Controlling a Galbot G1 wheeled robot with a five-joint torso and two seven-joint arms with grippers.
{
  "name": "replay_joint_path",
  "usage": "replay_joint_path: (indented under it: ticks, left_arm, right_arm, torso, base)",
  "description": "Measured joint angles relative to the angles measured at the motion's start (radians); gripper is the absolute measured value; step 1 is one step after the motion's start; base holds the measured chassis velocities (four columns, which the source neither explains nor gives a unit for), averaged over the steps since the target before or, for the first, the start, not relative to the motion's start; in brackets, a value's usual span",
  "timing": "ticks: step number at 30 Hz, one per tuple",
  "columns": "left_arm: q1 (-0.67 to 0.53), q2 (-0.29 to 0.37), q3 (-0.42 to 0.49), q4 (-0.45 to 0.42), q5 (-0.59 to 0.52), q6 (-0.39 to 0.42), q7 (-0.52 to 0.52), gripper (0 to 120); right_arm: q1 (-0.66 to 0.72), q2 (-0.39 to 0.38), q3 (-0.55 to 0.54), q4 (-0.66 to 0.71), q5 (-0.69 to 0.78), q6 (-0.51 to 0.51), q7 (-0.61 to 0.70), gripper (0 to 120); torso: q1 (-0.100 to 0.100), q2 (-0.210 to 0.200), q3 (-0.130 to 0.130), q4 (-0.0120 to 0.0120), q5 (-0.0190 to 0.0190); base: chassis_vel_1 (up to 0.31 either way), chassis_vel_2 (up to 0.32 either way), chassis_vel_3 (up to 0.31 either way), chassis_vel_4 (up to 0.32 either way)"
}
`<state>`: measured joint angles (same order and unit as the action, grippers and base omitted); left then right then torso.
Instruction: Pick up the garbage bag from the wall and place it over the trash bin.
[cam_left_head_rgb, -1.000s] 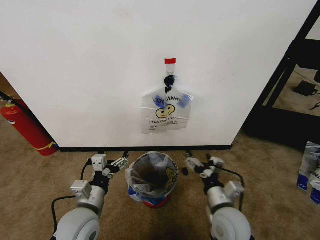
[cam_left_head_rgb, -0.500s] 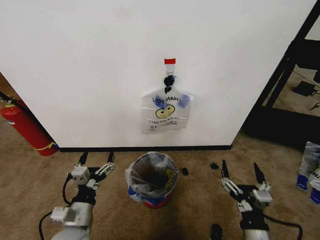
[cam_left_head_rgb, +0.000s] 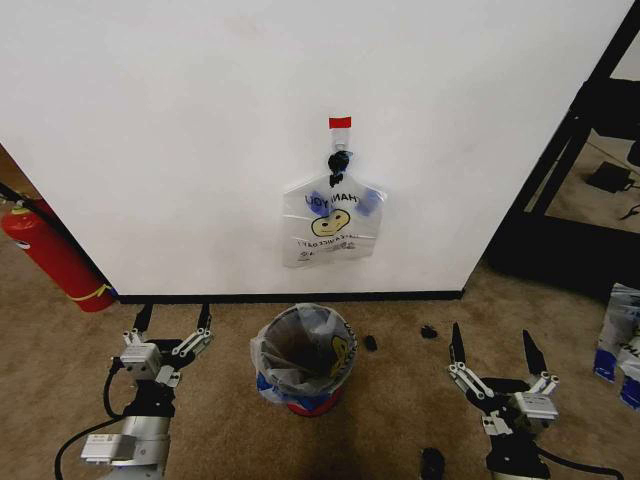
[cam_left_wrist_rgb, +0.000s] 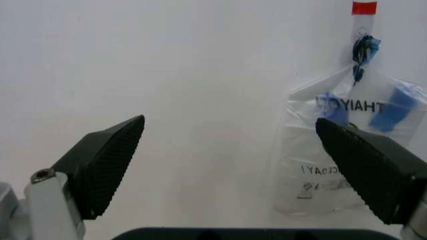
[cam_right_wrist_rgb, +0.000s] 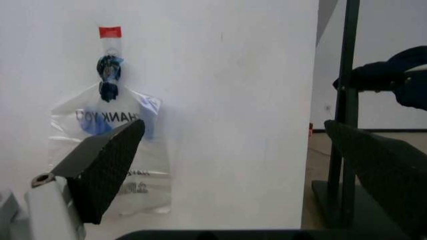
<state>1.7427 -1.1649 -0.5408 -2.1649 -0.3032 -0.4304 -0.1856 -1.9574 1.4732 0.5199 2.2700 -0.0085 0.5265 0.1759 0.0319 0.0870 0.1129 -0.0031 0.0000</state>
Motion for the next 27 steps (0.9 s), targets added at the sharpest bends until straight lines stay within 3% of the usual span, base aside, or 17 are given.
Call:
replay_joint_path:
  ticks: [15, 27]
  left_arm:
    - [-0.005, -0.009, 0.049, 0.042, 0.063, -0.028, -0.016, 100]
    - [-0.033, -0.015, 0.082, 0.026, 0.047, 0.020, -0.025, 100]
  right_arm:
    - [0.006, 0.035, -0.045, -0.015, -0.027, -0.024, 0.024, 100]
    - [0.010, 0.084, -0.043, -0.019, -0.114, -0.014, 0.054, 100]
  torso:
    - [0.000, 0.000, 0.000, 0.0000, 0.0000]
    - [0.000, 0.000, 0.000, -0.0001, 0.0000]
  base:
    - [0.000, 0.000, 0.000, 0.000]
    - [0.000, 0.000, 0.000, 0.000]
